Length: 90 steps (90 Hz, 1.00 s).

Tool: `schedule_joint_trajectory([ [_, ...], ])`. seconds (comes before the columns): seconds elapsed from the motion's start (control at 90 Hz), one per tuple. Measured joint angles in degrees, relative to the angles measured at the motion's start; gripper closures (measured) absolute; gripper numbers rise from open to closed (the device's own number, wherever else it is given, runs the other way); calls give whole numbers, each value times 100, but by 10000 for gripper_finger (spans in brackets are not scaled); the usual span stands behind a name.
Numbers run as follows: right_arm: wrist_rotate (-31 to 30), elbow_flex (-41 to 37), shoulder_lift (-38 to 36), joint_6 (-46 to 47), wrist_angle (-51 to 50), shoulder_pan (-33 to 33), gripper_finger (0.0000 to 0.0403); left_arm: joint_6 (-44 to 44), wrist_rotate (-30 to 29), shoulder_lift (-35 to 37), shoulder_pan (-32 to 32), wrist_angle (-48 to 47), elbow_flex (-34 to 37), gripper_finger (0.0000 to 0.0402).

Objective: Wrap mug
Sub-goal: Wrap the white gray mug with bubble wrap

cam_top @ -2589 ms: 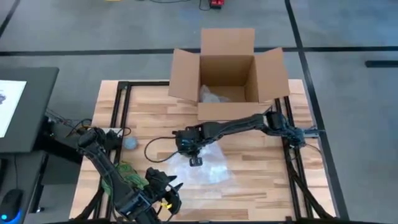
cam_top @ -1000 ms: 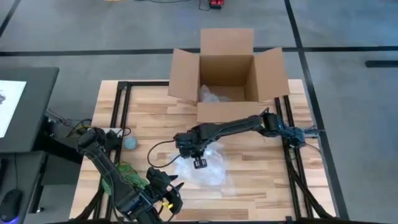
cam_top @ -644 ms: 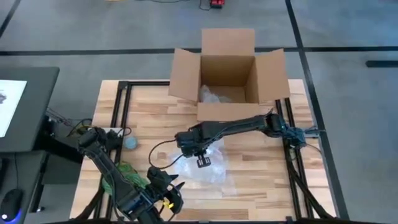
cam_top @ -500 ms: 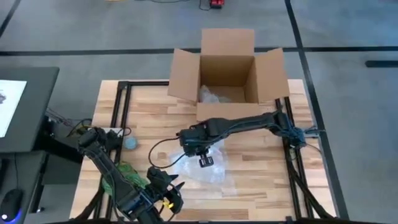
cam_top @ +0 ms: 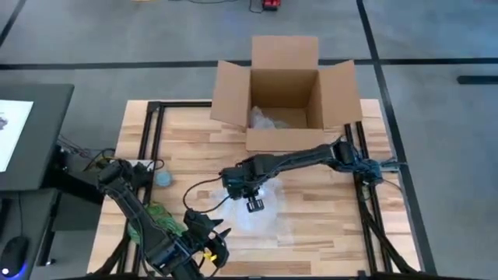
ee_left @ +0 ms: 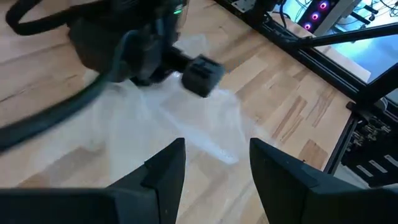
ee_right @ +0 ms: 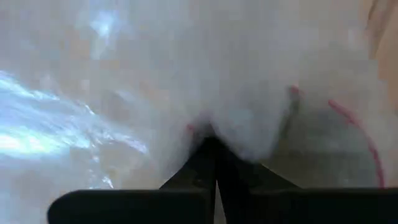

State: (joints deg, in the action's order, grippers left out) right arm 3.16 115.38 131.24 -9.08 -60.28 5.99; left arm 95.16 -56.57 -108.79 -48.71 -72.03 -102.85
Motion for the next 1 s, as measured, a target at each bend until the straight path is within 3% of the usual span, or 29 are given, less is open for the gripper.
schedule_joint_trajectory([
  [0.289, 46, -12, 344, -34, -15, -155, 403, -5, -22, 0, 1, 13, 0, 245],
  [1.0, -15, -33, -1345, -149, -95, 87, 403, -11, -27, 0, 4, 10, 0, 245],
])
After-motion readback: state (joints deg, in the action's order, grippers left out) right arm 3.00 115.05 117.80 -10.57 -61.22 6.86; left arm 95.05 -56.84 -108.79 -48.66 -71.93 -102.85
